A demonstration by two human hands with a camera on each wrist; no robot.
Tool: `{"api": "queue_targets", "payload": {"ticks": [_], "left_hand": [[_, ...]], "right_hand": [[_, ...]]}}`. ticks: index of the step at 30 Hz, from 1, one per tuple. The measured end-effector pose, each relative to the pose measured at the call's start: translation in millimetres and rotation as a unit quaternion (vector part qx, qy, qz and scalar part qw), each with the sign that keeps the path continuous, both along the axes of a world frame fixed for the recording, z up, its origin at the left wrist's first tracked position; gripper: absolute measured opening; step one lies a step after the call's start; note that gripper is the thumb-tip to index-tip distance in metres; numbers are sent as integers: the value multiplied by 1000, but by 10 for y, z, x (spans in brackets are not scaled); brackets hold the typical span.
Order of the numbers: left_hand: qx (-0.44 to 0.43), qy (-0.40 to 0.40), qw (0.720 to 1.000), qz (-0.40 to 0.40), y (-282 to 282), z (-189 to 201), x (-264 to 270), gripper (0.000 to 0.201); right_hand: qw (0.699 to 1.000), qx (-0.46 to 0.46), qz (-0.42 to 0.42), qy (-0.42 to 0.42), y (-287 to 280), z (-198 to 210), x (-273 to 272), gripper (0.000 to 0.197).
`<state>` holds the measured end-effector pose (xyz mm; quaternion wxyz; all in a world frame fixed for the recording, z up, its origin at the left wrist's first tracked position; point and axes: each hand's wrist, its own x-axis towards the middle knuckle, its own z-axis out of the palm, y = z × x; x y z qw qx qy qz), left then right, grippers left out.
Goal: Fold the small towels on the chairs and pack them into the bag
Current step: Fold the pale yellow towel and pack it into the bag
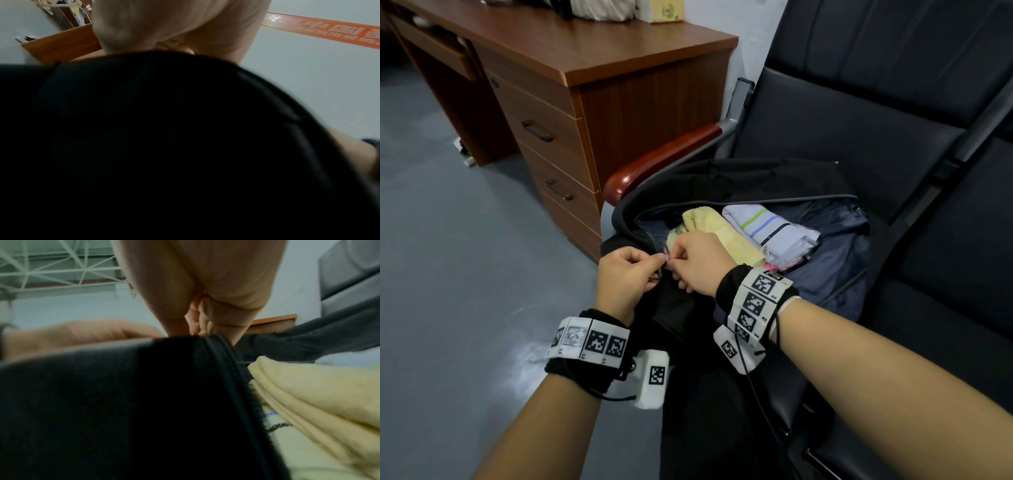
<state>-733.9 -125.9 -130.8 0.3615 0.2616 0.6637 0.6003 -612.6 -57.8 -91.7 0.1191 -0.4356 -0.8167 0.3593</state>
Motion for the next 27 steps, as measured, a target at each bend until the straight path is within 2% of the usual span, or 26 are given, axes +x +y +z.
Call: {"api": "queue_targets", "payload": {"ticks": [5, 10, 13, 18, 19, 21, 22, 25, 27], "left_hand": [[33, -16, 997, 71, 19, -39, 46, 49], [54, 16, 992, 114, -67, 25, -28, 50], [59, 48, 983, 165, -138, 51, -163, 51], [1, 82, 982, 171, -166, 149, -113, 45], [-23, 108, 981, 162, -150, 185, -64, 39], [-105, 228, 958, 138, -136, 275, 71, 21], [-115, 287, 943, 128, -145, 328, 161, 23], [-19, 445, 895, 35, -135, 468, 514, 40], [-37, 527, 848, -48, -75, 474, 718, 51]], "right_hand": [[997, -55, -22, 54, -10, 82, 113, 21], [993, -63, -30, 94, -6, 191, 220, 19], [990, -56, -68, 108, 91, 244, 407, 22], [986, -35, -131, 93, 229, 240, 791, 22], [985, -31, -140, 92, 223, 226, 826, 22], [984, -29, -149, 95, 202, 201, 870, 22], [984, -31, -148, 99, 190, 197, 885, 22], [986, -34, -127, 107, 148, 228, 905, 22], [987, -31, -113, 108, 119, 261, 906, 20]]}}
